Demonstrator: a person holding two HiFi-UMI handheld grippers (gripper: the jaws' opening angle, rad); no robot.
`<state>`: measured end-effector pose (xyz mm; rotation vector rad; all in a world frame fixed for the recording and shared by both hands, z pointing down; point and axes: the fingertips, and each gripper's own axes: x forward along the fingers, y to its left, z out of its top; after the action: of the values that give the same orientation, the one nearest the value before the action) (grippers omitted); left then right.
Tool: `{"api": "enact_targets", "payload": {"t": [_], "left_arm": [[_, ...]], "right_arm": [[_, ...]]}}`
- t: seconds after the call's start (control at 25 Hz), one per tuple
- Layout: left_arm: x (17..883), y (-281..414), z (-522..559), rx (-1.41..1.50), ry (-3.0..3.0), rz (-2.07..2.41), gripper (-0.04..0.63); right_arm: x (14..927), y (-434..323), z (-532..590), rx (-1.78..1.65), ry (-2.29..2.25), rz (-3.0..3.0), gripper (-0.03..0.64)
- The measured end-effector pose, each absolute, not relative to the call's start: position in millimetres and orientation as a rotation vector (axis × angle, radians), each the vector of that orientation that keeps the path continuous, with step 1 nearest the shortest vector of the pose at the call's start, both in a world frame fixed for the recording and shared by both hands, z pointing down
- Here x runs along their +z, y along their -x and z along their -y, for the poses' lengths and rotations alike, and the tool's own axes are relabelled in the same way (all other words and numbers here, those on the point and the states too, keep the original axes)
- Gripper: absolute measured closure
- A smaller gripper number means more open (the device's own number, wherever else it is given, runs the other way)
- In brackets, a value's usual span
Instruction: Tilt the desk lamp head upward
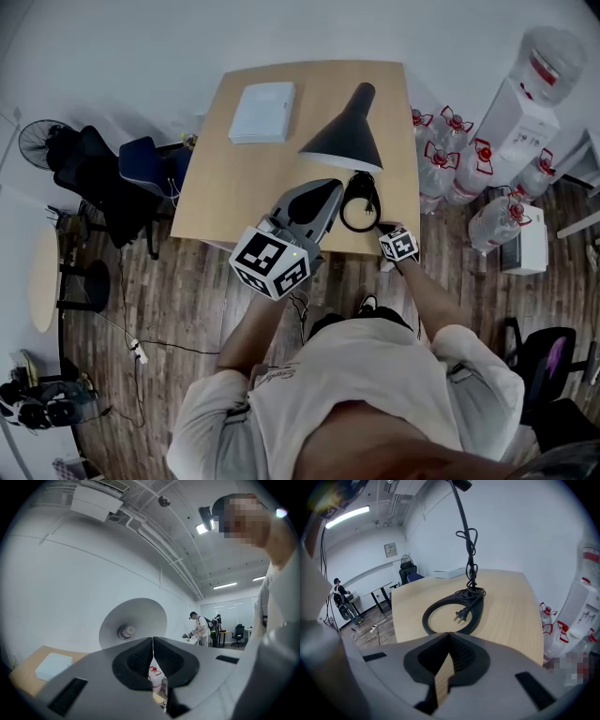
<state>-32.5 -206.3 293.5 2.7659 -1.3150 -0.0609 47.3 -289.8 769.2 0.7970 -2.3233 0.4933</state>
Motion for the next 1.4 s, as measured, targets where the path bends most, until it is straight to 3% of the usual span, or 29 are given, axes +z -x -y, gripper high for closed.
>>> {"api": "enact_targets", "payload": {"t": [0.52, 0.92, 1.4], "left_arm": [[365.4, 74.5, 140.9, 0.040, -2.639, 1.104, 0.579], [405.8, 80.9, 117.7, 0.041, -2.570, 1.040, 0.578], [385.4, 68.8, 121.2, 0.030, -2.632, 1.112, 0.578]], "right_arm": [[688.5, -47.0, 152.8, 0.471, -0.839, 2.377, 0.621], [571.6, -47.3, 130.0, 0.364, -1.116, 2.568, 0.621], [413.4, -39.5, 141.3, -0.078, -1.240, 2.764, 0.621]]}}
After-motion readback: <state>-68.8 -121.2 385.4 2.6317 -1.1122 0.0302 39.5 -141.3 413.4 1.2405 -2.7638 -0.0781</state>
